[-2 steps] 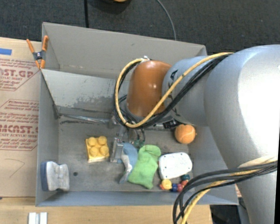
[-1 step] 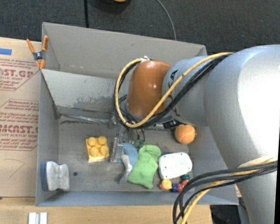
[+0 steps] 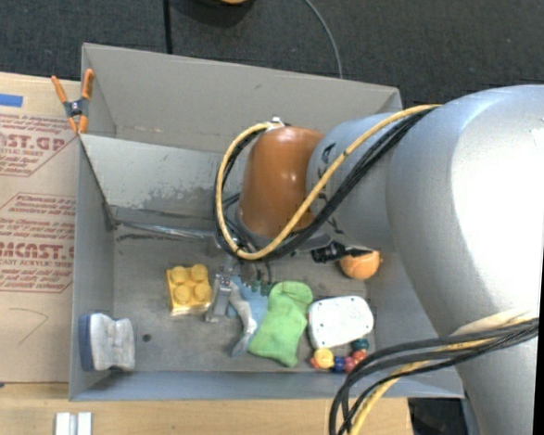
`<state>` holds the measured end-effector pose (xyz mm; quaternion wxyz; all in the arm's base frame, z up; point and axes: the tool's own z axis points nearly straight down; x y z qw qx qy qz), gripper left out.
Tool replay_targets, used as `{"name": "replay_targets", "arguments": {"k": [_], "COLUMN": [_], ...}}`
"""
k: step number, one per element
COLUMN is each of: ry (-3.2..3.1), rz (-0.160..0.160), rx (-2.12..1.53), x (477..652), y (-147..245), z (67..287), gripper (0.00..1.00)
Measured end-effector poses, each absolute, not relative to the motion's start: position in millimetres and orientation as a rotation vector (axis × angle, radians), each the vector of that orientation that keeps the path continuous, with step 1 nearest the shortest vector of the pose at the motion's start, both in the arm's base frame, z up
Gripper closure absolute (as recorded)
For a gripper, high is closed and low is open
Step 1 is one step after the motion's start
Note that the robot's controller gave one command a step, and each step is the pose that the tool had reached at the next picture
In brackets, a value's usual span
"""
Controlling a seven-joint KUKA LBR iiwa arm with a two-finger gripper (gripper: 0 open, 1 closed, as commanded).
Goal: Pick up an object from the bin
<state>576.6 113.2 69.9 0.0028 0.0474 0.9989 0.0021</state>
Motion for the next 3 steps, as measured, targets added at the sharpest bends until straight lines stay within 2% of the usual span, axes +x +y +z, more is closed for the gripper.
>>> {"name": "replay_targets", "arguments": {"k": [1,2,3], "ry": [3.134,3.121,3.121], "rz": [0.012,0.008,0.008], "rx": [0.247,-0.265,-0.264], "x": [557.6,561.1,561.1], "y": [138.4,154.1,154.1], "z": [69.5,70.7,70.7], "gripper": [0.00,1.00,1.00]}}
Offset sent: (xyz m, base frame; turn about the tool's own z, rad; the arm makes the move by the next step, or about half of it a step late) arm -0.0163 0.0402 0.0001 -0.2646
